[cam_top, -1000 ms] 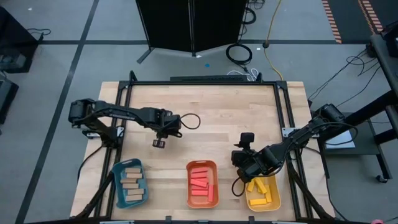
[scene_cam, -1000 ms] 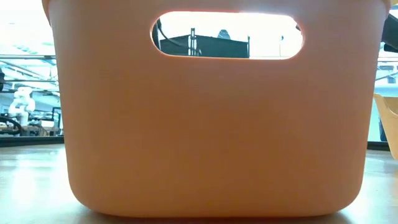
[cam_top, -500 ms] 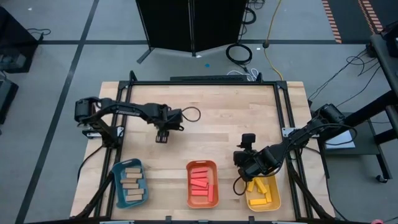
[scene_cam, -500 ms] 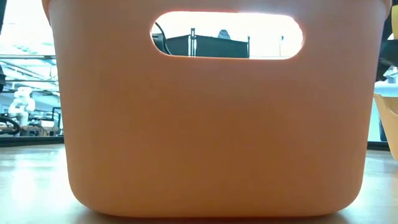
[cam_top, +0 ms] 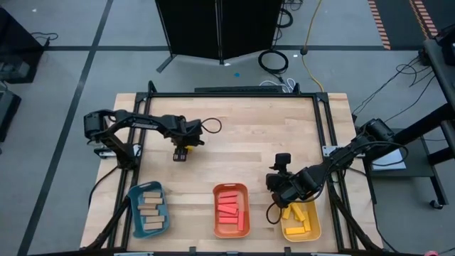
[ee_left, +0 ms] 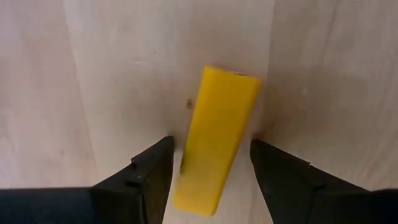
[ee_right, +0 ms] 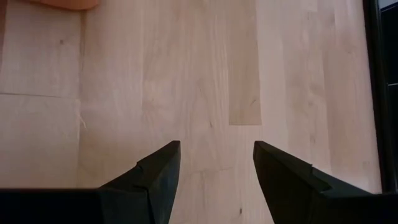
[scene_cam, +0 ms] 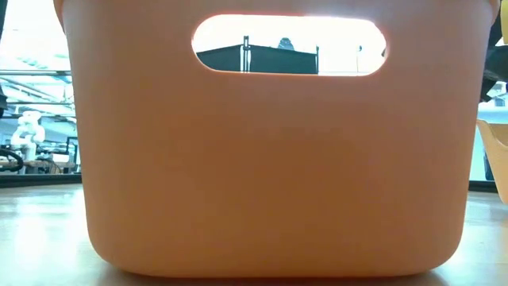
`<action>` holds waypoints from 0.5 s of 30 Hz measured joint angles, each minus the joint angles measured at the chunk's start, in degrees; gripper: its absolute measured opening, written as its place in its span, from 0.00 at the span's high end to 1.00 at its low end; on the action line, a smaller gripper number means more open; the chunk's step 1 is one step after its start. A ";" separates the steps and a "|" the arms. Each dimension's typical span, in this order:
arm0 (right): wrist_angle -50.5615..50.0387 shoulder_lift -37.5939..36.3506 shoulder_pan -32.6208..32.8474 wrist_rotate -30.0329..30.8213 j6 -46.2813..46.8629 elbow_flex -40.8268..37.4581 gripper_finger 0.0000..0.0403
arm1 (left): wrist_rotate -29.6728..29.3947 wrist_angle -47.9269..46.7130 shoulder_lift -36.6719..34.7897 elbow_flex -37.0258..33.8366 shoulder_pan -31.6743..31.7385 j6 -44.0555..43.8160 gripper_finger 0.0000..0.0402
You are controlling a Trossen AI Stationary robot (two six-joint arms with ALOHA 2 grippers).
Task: Sort blocks
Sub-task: Put the left yellow block into the yellow bin
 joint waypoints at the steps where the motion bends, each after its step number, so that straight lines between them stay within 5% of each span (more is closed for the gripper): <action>1: 0.08 0.00 0.02 0.28 0.00 0.00 0.51 | -0.02 0.25 -0.02 -0.43 -0.26 0.00 0.47; 10: 1.49 0.00 0.00 7.67 0.03 0.00 0.51 | -1.13 0.02 0.05 0.04 -3.55 -0.03 0.82; 15: 2.63 -0.02 0.02 8.84 0.34 0.05 0.51 | 3.08 1.22 -1.67 2.00 -4.82 -0.17 0.83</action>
